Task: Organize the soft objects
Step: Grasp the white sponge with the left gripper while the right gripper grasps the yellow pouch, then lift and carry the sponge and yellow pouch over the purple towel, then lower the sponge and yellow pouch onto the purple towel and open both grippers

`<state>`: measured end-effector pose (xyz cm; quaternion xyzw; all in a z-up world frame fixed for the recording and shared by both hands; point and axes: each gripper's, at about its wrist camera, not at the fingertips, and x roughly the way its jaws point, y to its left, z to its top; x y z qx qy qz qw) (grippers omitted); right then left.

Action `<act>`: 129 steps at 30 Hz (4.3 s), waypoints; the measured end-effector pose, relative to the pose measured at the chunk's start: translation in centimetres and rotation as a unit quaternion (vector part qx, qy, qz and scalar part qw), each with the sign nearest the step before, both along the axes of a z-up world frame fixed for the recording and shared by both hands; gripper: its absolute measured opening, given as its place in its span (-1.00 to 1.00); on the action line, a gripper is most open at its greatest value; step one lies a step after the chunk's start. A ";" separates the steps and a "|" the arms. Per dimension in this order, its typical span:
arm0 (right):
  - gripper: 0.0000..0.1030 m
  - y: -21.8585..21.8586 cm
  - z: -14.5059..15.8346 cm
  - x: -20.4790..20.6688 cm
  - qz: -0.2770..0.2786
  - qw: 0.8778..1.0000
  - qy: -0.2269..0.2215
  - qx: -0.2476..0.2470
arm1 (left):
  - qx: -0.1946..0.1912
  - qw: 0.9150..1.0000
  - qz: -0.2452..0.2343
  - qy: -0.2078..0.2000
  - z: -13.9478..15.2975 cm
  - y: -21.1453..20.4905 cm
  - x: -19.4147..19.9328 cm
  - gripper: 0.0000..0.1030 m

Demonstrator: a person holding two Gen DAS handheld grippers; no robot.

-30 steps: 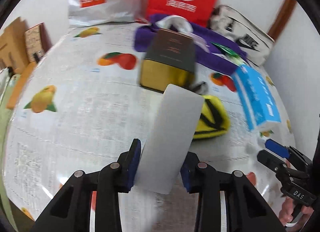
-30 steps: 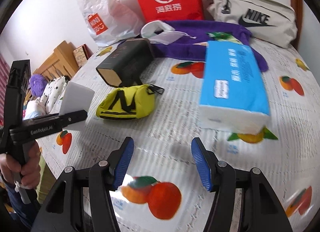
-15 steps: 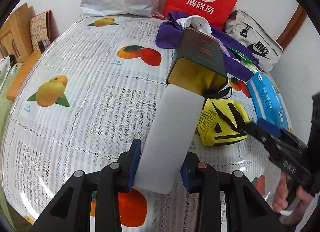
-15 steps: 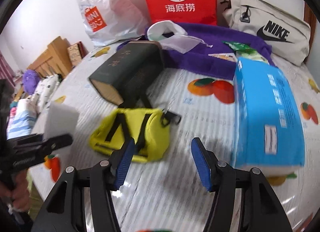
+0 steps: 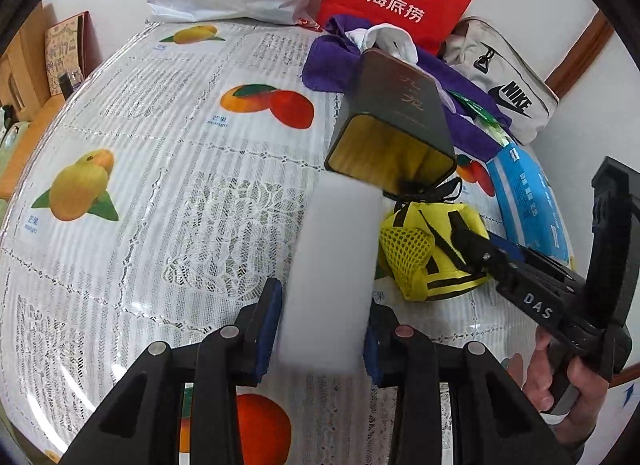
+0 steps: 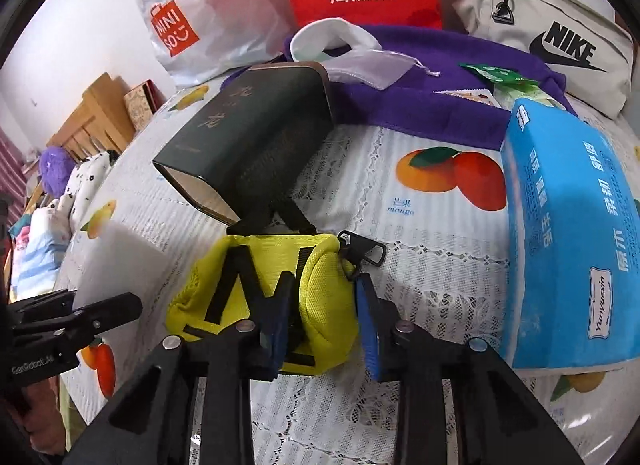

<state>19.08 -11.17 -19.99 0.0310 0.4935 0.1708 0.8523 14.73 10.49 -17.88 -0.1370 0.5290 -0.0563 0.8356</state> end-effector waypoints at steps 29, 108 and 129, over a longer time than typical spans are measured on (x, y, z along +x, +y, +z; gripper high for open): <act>-0.57 -3.0 3.1 -4.2 0.008 1.000 -0.027 0.003 | -0.008 0.999 -0.015 -0.044 4.0 -0.8 -1.7 -0.42; -0.56 -12.4 5.4 22.3 -0.075 0.997 -0.013 0.005 | 0.017 0.995 -0.085 -0.055 9.1 -10.9 25.7 -0.42; -0.10 -13.8 4.6 22.5 -0.060 0.998 0.004 -0.007 | 0.000 0.994 -0.106 -0.004 3.6 -13.4 28.1 -0.41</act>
